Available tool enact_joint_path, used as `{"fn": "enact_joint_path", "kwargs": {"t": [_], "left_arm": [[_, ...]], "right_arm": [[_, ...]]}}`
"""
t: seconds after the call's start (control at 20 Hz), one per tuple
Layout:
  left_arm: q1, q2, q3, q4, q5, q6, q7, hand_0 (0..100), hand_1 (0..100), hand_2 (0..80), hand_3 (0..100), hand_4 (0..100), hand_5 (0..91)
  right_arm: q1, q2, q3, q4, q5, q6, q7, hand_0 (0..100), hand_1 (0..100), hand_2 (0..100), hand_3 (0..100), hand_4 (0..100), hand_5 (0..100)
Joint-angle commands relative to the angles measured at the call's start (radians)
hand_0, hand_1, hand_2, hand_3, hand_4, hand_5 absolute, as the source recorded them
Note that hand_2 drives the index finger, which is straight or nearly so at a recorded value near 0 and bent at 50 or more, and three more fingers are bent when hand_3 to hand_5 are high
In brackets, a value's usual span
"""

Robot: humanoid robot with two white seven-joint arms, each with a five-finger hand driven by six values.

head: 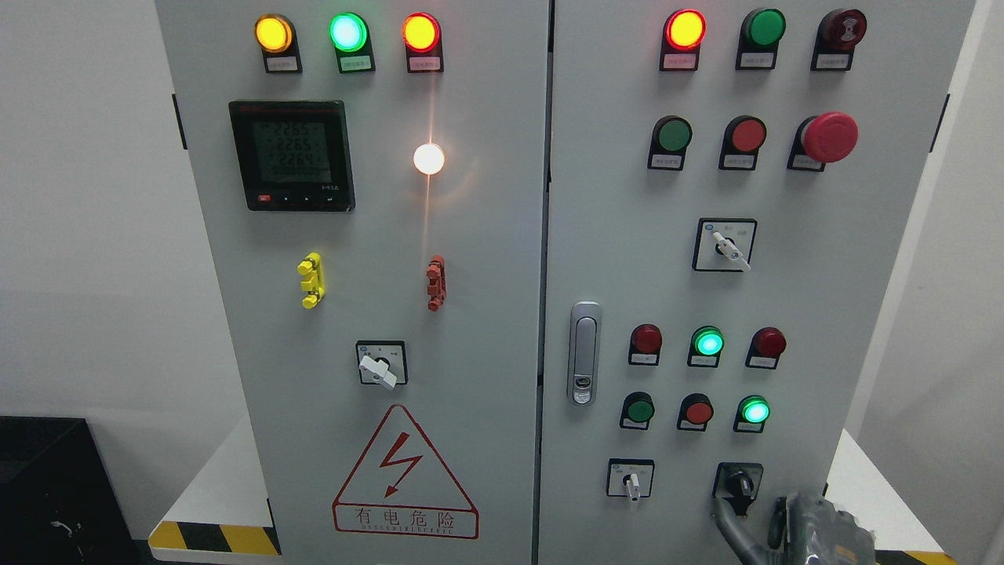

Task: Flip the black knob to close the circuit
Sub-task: 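Raise the right hand up to the black rotary knob, then grip the black knob with the right hand and twist it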

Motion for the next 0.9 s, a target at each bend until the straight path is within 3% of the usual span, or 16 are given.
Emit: {"fn": "enact_joint_path", "kwargs": {"t": [0.0, 0.85], "left_arm": [[0.023, 0.000, 0.000, -0.029, 0.000, 0.000, 0.000, 12, 56, 0.0, 0, 0, 0.0], [0.023, 0.000, 0.000, -0.029, 0.000, 0.000, 0.000, 12, 56, 0.0, 0, 0, 0.0]], "right_arm": [[-0.002, -0.003, -0.017, 0.007, -0.002, -0.001, -0.001, 0, 3, 86, 100, 99, 100], [-0.001, -0.022, -0.045, 0.010, -0.015, -0.001, -0.001, 0, 3, 85, 100, 99, 100]]}}
